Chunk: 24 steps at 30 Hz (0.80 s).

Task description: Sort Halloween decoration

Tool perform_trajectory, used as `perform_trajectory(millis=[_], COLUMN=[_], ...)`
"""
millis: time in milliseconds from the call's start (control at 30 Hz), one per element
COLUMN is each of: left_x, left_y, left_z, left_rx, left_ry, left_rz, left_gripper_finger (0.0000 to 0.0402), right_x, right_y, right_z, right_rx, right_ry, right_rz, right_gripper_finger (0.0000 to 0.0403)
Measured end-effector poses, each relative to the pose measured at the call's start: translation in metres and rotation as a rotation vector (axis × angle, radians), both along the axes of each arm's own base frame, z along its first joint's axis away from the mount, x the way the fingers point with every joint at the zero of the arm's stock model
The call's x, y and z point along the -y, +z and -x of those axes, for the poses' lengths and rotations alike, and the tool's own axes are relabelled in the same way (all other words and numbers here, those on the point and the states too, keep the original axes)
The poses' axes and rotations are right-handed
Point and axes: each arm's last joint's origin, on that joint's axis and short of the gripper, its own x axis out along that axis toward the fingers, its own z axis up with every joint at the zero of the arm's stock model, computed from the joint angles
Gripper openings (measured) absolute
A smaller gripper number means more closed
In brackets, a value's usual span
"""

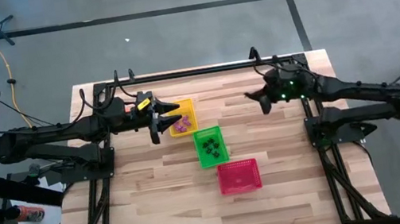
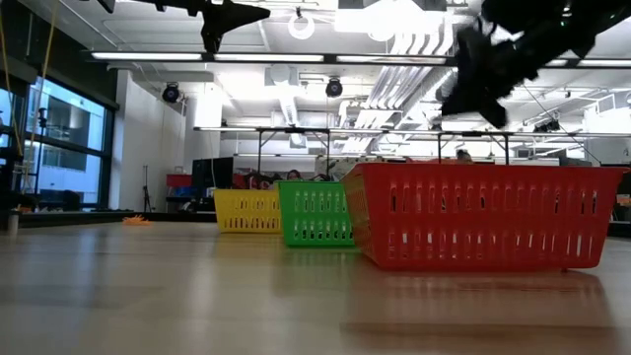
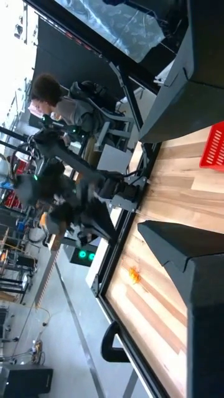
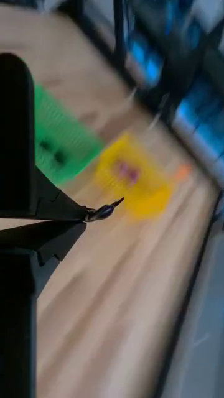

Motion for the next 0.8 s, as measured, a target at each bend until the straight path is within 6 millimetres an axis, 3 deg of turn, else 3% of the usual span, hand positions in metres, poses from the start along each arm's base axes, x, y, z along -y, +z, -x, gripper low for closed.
perform_trajectory(millis=[200,467,633,800], left_x=[0.000,0.000,0.000,0.000], left_y=[0.000,0.000,0.000,0.000], left_z=[0.000,0.000,0.000,0.000], left_rx=[0.000,0.000,0.002,0.002], left_ry=[0.000,-0.001,-0.001,-0.001], left_rz=[0.000,0.001,0.019,0.019], left_gripper_finger=[0.0209,0.0209,0.0209,0.0209], right_x=[-0.017,-0.041,-0.058,-0.073], right_y=[0.032,0.064,0.072,0.091], right_z=[-0.026,-0.029,-0.030,-0.034], right_rx=[0.316,0.620,0.699,0.596], right_ry=[0.176,0.277,0.341,0.371], right_rz=[0.273,0.492,0.489,0.510], right_gripper_finger=[0.0000,0.0000,0.0000,0.0000])
